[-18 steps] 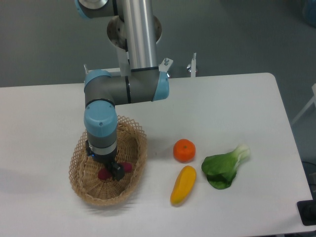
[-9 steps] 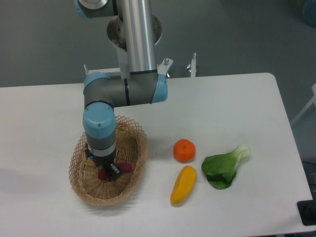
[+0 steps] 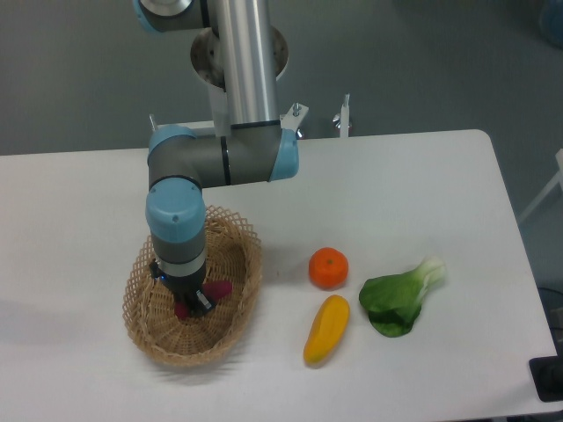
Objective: Pick up the sweet potato from the basket
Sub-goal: 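Close the gripper on the purple sweet potato, then lift the sweet potato out of the basket and carry it away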
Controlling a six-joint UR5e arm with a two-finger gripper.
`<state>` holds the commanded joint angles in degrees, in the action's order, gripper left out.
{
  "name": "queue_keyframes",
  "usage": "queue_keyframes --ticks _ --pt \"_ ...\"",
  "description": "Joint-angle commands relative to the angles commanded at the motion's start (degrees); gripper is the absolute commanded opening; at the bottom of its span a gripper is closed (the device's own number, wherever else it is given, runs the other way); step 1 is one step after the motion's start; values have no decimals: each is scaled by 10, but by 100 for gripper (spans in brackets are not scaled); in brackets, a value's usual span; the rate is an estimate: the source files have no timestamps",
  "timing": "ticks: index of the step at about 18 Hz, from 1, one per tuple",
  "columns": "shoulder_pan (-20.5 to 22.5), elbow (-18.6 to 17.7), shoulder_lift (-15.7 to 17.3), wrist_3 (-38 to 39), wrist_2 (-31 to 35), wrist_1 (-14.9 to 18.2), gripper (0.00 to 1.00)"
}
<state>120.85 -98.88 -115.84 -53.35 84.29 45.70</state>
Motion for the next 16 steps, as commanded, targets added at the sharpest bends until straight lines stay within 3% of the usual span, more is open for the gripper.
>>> queue_keyframes --ticks 7,14,16 --pt "19 44 30 1 0 9 41" --pt "116 48 72 -17 -7 14 38" --pt "144 51 85 -53 -19 33 38"
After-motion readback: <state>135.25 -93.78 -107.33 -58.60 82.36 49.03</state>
